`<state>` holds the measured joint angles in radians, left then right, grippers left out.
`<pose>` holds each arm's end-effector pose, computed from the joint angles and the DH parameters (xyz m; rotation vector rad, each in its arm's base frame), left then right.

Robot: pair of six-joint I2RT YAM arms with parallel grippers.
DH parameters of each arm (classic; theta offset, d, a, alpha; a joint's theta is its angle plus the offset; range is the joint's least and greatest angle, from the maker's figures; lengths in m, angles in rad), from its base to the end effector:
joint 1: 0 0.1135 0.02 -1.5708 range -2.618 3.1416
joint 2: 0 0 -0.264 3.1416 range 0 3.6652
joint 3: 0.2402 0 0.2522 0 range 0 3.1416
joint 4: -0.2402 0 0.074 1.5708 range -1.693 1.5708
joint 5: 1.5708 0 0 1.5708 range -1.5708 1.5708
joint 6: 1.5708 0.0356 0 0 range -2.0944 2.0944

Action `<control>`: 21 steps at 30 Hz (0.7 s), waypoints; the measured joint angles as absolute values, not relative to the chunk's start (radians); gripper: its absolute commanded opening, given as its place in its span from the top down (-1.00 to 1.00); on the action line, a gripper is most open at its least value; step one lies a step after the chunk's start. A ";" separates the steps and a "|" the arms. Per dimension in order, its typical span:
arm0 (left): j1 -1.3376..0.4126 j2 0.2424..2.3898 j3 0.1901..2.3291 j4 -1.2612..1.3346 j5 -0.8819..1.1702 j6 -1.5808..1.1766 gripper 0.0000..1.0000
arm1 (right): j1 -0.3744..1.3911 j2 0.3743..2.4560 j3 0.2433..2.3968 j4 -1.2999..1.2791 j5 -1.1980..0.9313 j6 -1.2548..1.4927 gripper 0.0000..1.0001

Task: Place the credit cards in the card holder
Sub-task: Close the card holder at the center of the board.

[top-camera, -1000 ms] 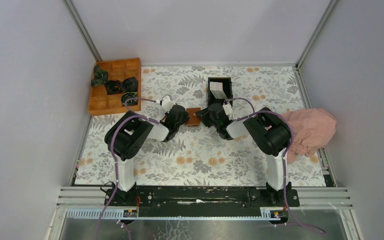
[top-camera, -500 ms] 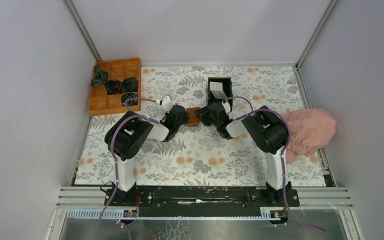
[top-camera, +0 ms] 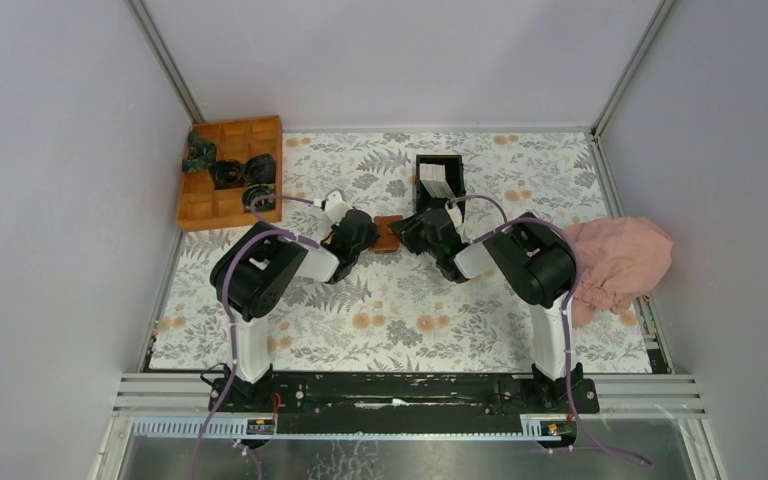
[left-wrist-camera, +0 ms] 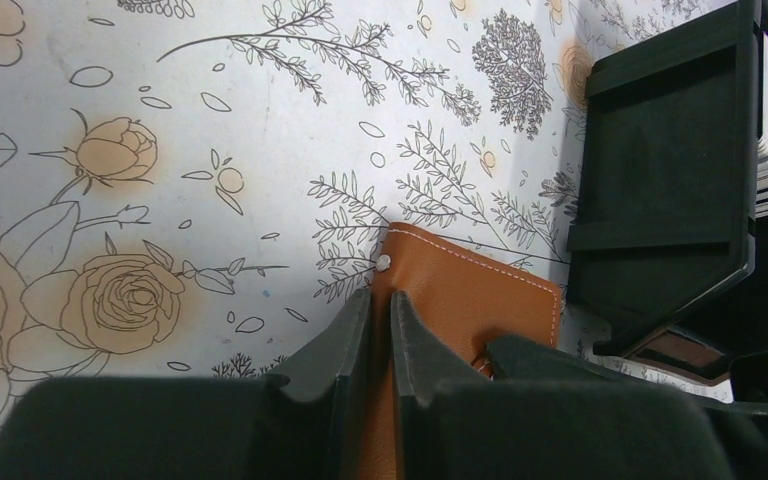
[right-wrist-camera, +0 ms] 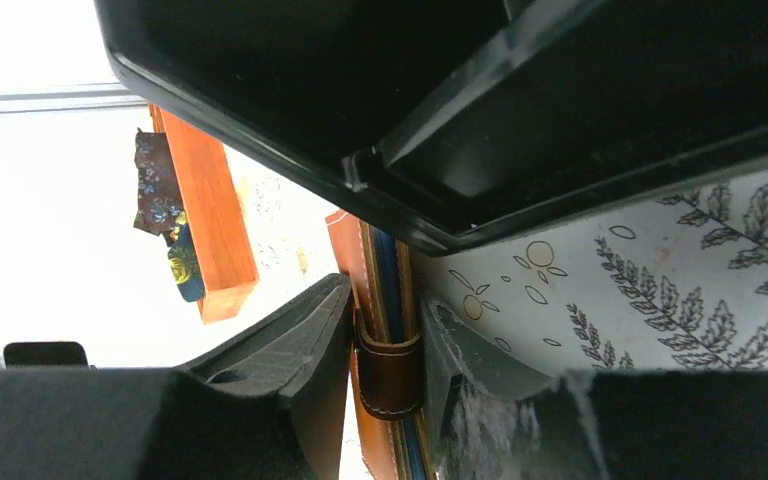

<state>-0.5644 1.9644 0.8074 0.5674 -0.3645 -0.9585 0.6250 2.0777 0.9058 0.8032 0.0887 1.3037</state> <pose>0.3142 -0.1839 0.0975 -0.6282 2.0660 -0.5053 0.3268 0.2319 0.1024 0.7709 1.9889 1.1473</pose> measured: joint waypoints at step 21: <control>-0.574 1.967 0.810 0.567 -0.361 -0.954 1.00 | 0.608 2.079 0.823 0.931 0.036 1.365 0.21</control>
<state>-0.5743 1.9671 0.8101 0.5674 -0.3614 -0.9539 0.6083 2.0792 0.8230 0.9314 0.0364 1.3647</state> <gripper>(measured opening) 0.159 0.391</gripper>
